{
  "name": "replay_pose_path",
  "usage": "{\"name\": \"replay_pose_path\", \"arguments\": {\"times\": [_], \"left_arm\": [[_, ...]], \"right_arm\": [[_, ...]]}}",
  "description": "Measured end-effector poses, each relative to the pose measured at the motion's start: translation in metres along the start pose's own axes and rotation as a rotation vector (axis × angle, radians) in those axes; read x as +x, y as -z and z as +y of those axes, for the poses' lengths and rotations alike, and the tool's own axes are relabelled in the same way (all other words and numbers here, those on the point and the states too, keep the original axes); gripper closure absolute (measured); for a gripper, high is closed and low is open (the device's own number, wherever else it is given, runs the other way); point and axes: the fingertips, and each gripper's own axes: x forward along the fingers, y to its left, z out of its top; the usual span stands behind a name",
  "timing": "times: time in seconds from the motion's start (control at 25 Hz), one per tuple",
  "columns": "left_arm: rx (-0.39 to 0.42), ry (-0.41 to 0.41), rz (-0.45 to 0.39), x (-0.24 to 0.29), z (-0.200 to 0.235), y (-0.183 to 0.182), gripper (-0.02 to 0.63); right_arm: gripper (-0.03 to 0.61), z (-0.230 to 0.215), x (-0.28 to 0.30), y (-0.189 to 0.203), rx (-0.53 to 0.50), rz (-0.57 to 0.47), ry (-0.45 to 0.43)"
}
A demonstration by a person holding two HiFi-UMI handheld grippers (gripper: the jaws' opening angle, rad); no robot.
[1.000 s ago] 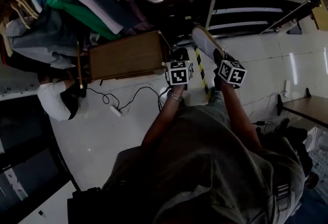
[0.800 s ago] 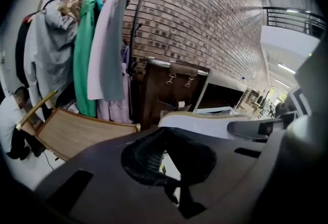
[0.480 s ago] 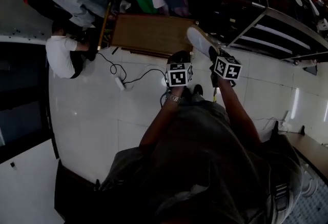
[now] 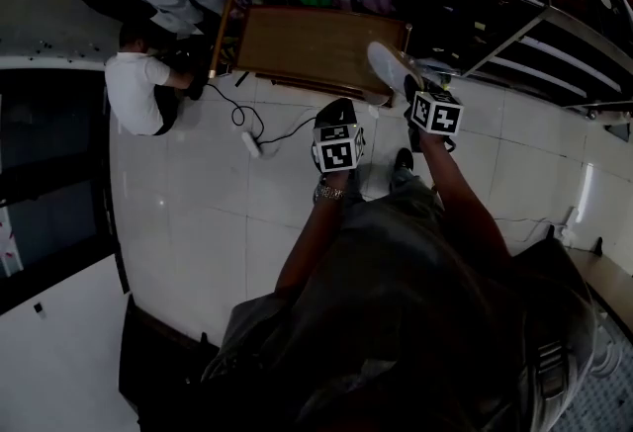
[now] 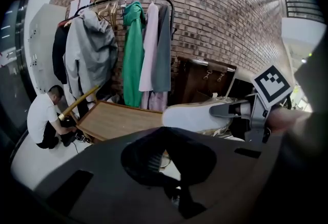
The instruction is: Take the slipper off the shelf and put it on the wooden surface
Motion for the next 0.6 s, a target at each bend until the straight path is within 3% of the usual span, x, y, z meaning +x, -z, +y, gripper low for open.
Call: {"name": "replay_pose_path", "arguments": {"times": [0.28, 0.44, 0.6], "left_arm": [[0.096, 0.144, -0.007, -0.006, 0.051, -0.004, 0.61], [0.111, 0.182, -0.005, -0.017, 0.101, 0.002, 0.611], [0.104, 0.198, 0.031, -0.026, 0.14, 0.02, 0.611]], "right_arm": [[0.515, 0.05, 0.027, 0.018, 0.034, -0.078, 0.11], [0.515, 0.082, 0.037, 0.041, 0.133, -0.112, 0.197], [0.515, 0.122, 0.052, 0.06, 0.218, -0.135, 0.211]]}}
